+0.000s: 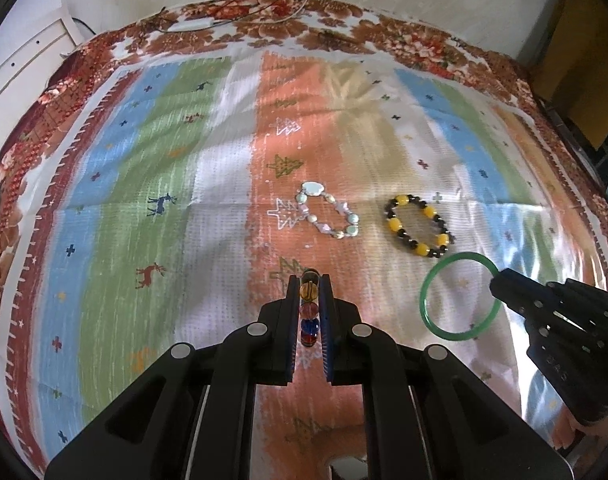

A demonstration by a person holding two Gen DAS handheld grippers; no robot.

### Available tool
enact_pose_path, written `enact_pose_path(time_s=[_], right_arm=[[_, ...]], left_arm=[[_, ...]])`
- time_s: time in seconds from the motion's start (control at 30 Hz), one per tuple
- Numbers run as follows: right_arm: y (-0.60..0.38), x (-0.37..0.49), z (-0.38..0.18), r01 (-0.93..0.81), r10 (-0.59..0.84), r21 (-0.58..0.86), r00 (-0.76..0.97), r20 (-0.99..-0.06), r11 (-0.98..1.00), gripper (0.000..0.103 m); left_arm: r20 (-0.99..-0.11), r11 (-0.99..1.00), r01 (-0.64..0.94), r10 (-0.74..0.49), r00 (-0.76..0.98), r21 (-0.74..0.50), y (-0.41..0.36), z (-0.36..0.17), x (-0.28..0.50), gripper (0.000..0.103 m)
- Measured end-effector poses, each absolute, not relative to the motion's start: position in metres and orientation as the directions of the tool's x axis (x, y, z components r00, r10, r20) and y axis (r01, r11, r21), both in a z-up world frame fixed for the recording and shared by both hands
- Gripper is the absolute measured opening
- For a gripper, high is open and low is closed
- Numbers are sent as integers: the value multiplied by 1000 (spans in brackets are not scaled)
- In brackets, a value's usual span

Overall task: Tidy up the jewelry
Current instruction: 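Carry the multicolour bracelet and green bangle over the silver tin with both tools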

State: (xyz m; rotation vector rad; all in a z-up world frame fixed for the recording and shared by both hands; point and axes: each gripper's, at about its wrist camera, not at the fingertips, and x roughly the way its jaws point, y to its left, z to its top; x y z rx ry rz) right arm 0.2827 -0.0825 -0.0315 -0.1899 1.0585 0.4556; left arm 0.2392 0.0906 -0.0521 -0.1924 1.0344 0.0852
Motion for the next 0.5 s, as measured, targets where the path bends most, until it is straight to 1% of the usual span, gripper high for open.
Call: enact_pose_path(time_s=[0.27, 0.5], right_arm=[[-85, 263, -10, -473, 313, 76, 446, -839, 878, 9], [-89, 245, 4, -493, 339, 79, 464, -818, 866, 9]], left_arm=[[-827, 981, -124, -56, 560, -150, 76, -29, 213, 9], [-806, 984, -102, -57, 589, -144, 63, -18, 190, 9]])
